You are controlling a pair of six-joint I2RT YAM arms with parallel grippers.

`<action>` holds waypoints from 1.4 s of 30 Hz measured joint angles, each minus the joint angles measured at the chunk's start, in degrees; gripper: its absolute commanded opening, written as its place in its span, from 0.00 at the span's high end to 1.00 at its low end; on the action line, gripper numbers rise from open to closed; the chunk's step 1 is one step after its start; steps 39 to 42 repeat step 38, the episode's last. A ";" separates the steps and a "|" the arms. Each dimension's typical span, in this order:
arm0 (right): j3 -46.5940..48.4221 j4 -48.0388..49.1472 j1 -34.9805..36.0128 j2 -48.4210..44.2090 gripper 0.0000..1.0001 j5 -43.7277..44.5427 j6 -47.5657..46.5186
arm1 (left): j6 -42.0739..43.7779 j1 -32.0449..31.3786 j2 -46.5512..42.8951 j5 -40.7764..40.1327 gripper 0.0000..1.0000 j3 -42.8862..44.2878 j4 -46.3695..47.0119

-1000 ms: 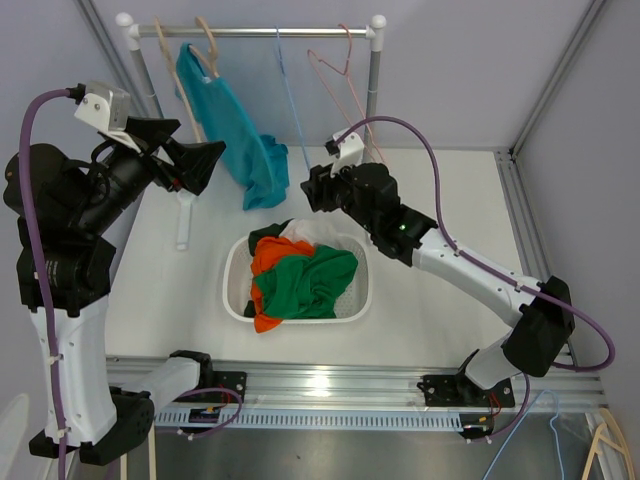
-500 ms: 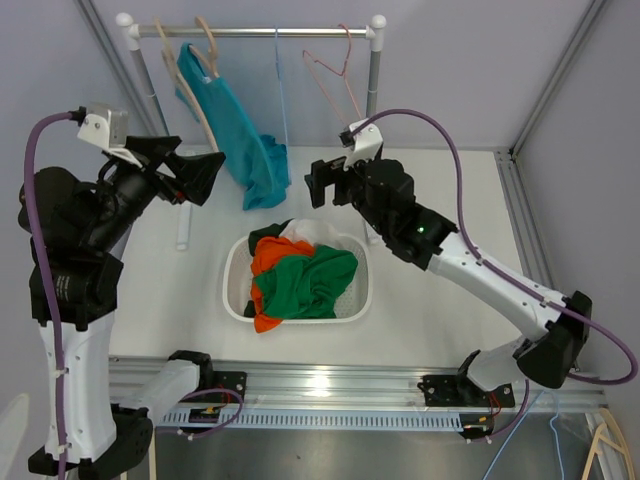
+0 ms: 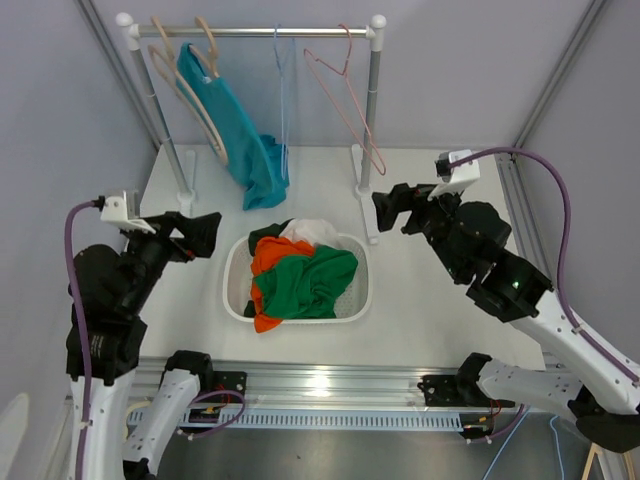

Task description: Remove the t-shirt from the hanger

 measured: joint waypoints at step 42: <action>-24.46 -10.19 0.02 -19.19 0.00 2.62 9.81 | 0.24 0.00 -21.51 -8.22 0.00 -20.24 -7.96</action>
